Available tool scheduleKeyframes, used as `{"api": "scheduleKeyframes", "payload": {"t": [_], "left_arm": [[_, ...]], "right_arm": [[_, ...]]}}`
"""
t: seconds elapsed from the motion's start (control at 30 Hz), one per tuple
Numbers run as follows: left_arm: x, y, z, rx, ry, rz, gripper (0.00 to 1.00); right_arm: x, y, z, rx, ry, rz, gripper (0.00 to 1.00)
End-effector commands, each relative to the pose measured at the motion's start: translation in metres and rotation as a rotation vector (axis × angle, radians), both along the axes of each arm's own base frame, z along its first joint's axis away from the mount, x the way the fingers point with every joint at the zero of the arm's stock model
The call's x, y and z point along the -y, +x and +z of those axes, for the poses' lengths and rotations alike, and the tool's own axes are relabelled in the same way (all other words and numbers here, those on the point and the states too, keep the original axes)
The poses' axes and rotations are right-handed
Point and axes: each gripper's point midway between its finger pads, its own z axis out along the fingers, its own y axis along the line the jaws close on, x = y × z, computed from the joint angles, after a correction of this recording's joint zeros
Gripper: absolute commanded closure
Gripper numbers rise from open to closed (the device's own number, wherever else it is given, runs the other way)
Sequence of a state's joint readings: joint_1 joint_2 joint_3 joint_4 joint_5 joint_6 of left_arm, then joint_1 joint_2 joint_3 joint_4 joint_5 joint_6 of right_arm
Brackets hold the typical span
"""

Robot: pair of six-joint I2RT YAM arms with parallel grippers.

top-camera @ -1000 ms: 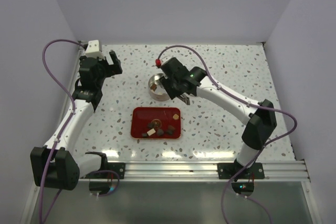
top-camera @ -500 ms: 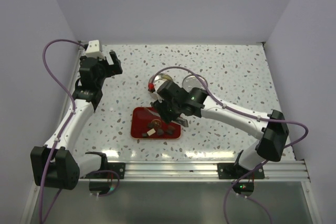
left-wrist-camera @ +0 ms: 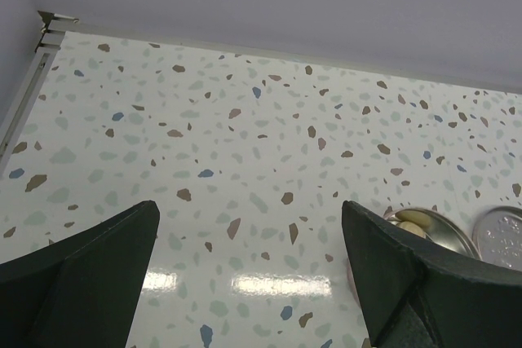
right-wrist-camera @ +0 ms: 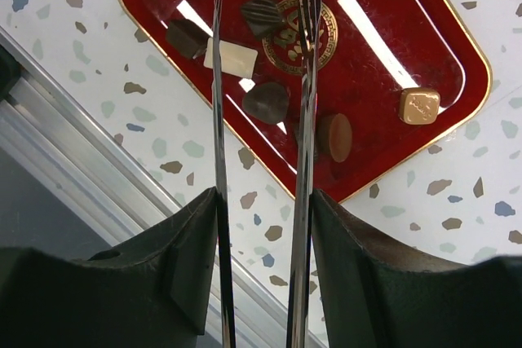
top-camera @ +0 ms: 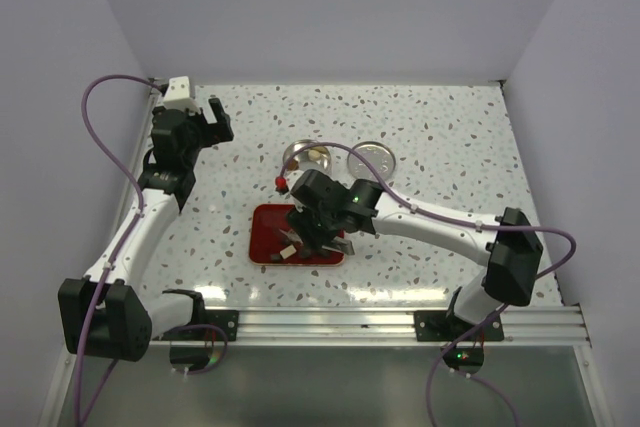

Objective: Pack the chocolate

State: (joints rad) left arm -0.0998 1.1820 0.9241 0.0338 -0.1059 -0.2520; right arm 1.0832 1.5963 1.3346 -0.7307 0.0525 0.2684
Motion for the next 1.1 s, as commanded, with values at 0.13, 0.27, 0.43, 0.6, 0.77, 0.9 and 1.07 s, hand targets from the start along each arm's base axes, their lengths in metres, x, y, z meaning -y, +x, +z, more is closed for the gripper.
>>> {"api": "scheduleKeyframes", "payload": {"t": [0.13,0.27,0.43,0.6,0.77,0.9,1.07], "left_arm": [[0.007,0.006,0.019,0.044,-0.024,-0.019,0.0],[0.007,0.006,0.018,0.042,-0.022,-0.02,0.0],[0.007,0.006,0.018,0.042,-0.022,-0.021,0.0],[0.007,0.006,0.02,0.047,-0.024,-0.021,0.0],[0.008,0.005,0.02,0.047,-0.023,-0.021,0.0],[0.008,0.005,0.021,0.049,-0.024,-0.022,0.0],[0.007,0.005,0.02,0.047,-0.018,-0.017,0.0]], "right_arm": [[-0.007,-0.005,-0.009,-0.001,-0.013,0.023,0.47],[-0.005,-0.007,-0.01,0.002,-0.026,0.028,0.47],[-0.003,-0.008,-0.015,0.007,-0.049,0.028,0.47],[-0.002,-0.009,-0.02,0.009,-0.07,0.028,0.47],[0.001,-0.008,-0.02,0.021,-0.088,0.022,0.47],[-0.001,-0.008,-0.025,0.02,-0.093,0.025,0.51],[-0.002,-0.008,-0.025,0.022,-0.096,0.033,0.57]]}}
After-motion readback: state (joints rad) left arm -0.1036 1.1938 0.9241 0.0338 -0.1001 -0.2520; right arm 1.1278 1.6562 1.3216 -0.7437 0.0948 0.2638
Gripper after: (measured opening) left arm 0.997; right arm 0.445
